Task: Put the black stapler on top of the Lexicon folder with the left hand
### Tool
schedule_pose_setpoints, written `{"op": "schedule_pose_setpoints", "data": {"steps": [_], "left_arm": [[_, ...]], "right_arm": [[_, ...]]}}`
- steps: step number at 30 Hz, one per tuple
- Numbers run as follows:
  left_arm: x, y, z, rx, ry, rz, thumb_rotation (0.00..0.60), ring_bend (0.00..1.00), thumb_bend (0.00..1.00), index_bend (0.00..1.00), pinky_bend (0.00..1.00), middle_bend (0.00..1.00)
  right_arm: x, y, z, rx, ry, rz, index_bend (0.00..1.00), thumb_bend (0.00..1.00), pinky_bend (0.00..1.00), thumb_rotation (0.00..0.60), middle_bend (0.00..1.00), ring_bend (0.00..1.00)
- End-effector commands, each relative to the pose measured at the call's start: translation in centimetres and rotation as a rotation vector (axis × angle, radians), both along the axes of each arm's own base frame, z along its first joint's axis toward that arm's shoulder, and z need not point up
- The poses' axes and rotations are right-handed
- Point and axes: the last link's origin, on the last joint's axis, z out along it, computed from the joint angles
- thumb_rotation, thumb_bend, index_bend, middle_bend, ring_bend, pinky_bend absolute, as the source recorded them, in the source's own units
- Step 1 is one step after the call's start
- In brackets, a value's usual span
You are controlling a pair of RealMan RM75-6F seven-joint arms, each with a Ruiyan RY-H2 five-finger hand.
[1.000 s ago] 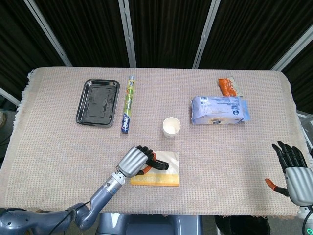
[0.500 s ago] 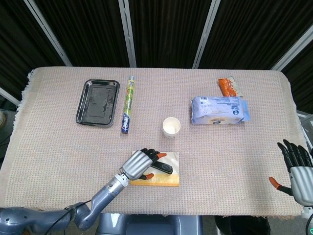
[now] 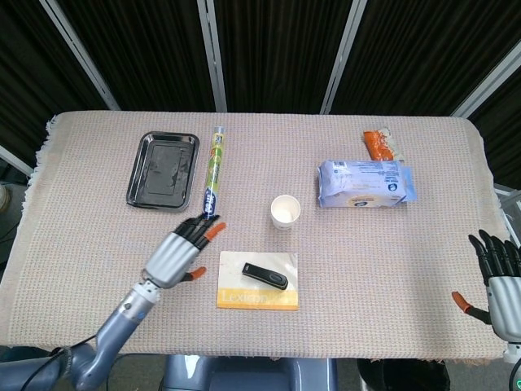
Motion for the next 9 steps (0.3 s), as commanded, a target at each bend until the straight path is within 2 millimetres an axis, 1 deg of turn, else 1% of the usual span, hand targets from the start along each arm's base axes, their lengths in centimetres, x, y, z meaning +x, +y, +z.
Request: {"op": "schedule_pose_setpoints", "data": {"steps": [1,3,5,7,9], "left_arm": [[-6.4,-3.7,7.5,0.171,0.114,0.215,0.600,0.00,0.19,0.00,0.11,0.00],[-8.8,-5.6,10.5,0.236,0.100,0.329,0.600,0.00,0.19,0.00,0.10,0.00],[-10.6,-7.0,12.0,0.268,0.046,0.393,0.600,0.00,0.19,0.00,0.10,0.00],[-12.3,-7.9,12.6,0.281,0.007,0.446,0.600,0.00,0.19,0.00,0.09,0.00],[-13.3,-8.1,13.0,0.271,0.039,0.462,0.600,0.00,0.19,0.00,0.08,0.00]], "right_arm": [[0.0,-0.1,-0.2,0.000,0.007,-0.006,0.00,0.13,0.00,0.600,0.00,0.00],[0.1,-0.1,-0.5,0.008,0.016,-0.008,0.00,0.13,0.00,0.600,0.00,0.00],[0.1,-0.2,-0.8,0.017,0.023,-0.007,0.00,0.13,0.00,0.600,0.00,0.00],[0.2,-0.2,-1.1,0.026,0.029,-0.010,0.00,0.13,0.00,0.600,0.00,0.00],[0.2,-0.2,-1.4,0.036,0.035,-0.011,0.00,0.13,0.00,0.600,0.00,0.00]]}}
